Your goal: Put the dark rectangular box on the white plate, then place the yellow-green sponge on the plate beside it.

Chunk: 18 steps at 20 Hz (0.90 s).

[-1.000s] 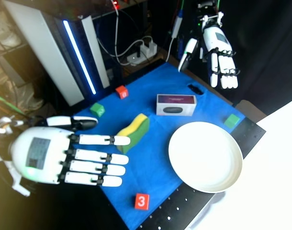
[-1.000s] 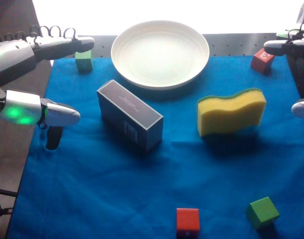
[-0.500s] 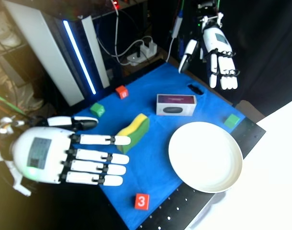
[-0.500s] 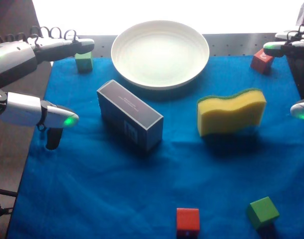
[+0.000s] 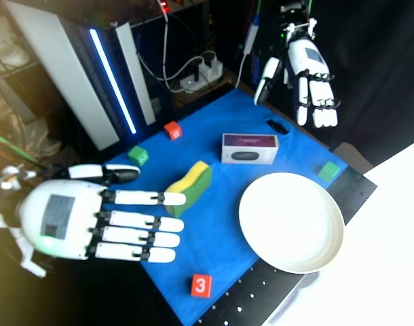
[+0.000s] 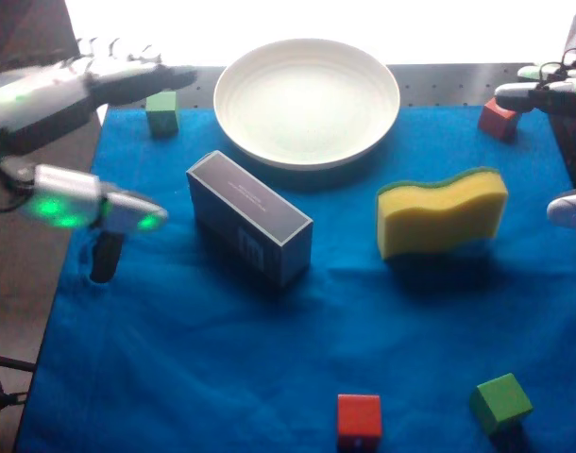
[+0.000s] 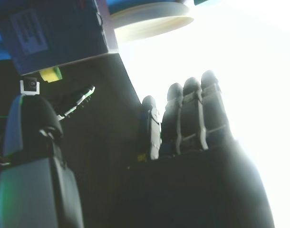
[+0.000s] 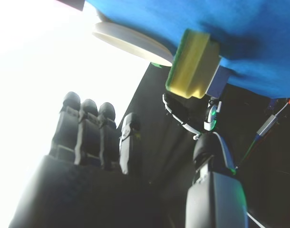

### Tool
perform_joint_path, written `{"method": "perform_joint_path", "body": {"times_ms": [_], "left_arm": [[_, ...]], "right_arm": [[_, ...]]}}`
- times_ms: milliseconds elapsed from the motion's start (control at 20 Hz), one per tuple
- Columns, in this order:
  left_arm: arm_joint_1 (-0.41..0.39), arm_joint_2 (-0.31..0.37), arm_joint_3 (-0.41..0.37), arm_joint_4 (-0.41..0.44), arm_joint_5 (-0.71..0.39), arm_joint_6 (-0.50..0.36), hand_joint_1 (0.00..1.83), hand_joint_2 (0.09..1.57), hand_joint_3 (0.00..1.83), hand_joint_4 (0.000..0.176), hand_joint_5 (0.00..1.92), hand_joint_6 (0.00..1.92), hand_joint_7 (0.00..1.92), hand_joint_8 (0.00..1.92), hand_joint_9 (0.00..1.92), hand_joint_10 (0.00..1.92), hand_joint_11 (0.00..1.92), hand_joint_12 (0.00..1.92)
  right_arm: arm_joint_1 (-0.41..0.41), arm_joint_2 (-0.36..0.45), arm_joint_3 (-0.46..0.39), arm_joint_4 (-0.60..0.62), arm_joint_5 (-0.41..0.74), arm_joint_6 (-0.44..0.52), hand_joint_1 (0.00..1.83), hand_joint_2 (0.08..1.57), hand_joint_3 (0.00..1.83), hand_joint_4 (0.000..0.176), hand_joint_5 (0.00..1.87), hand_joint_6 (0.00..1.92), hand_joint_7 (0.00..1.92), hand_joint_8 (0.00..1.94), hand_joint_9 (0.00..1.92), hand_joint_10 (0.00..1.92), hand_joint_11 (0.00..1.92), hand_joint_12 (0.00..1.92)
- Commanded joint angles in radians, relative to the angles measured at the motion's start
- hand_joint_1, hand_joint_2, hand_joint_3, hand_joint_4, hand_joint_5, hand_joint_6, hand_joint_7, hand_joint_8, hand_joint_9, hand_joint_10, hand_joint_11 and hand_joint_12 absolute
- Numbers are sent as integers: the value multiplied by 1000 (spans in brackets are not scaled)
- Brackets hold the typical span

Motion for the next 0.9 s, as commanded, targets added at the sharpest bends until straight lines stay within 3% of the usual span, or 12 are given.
{"method": "perform_joint_path", "body": {"times_ms": [0, 100, 250, 300, 400, 450, 650, 700, 800, 850], "left_arm": [[-25, -15, 3, 13, -88, 0, 809, 815, 0, 176, 5, 0, 0, 0, 0, 0, 0, 0], [-74, -41, 12, 76, -43, 0, 822, 793, 0, 176, 0, 0, 0, 0, 0, 0, 0, 0], [-128, -66, 21, 162, 29, 0, 786, 793, 0, 176, 0, 0, 0, 0, 0, 0, 0, 0], [-151, -76, 22, 212, 70, -2, 829, 747, 0, 176, 0, 0, 0, 0, 0, 0, 0, 0], [-176, -90, 28, 282, 112, -24, 819, 730, 0, 176, 0, 0, 0, 0, 0, 0, 0, 0], [-190, -102, 38, 337, 130, -63, 808, 716, 0, 170, 10, 1, 0, 0, 0, 0, 0, 0], [-225, -141, 86, 522, 169, -243, 856, 726, 0, 176, 21, 3, 71, 20, 74, 23, 75, 35], [-228, -152, 96, 547, 176, -262, 879, 732, 0, 176, 47, 2, 121, 7, 132, 12, 144, 93], [-228, -166, 101, 567, 192, -263, 863, 765, 0, 176, 96, 2, 181, 3, 207, 4, 20, 597], [-228, -171, 103, 570, 196, -263, 898, 780, 2, 161, 133, 5, 236, 8, 246, 6, 0, 672]], "right_arm": [[13, -1, 8, 39, 111, 9, 524, 1013, 0, 121, 282, 5, 183, 7, 118, 12, 93, 131], [14, -2, 9, 36, 111, 9, 507, 1010, 0, 124, 281, 4, 181, 5, 127, 13, 110, 139], [14, -2, 11, 34, 111, 11, 569, 1021, 2, 114, 287, 3, 185, 3, 128, 7, 95, 137], [14, -2, 12, 32, 111, 11, 526, 1016, 0, 126, 276, 0, 174, 0, 105, 1, 56, 125], [14, -2, 12, 31, 111, 13, 542, 1018, 0, 126, 277, 0, 169, 0, 98, 0, 55, 126], [14, -2, 13, 30, 111, 13, 557, 1027, 4, 120, 273, 0, 163, 0, 98, 0, 60, 131], [14, -2, 14, 27, 111, 15, 556, 1029, 2, 108, 262, 0, 158, 0, 107, 1, 78, 146], [14, -2, 14, 27, 111, 16, 544, 1029, 2, 113, 265, 1, 167, 4, 120, 6, 99, 154], [14, -3, 15, 25, 111, 19, 520, 1024, 0, 124, 256, 0, 161, 1, 110, 1, 89, 152], [14, -3, 15, 25, 111, 19, 521, 1023, 0, 118, 257, 1, 177, 6, 130, 8, 113, 166]]}}
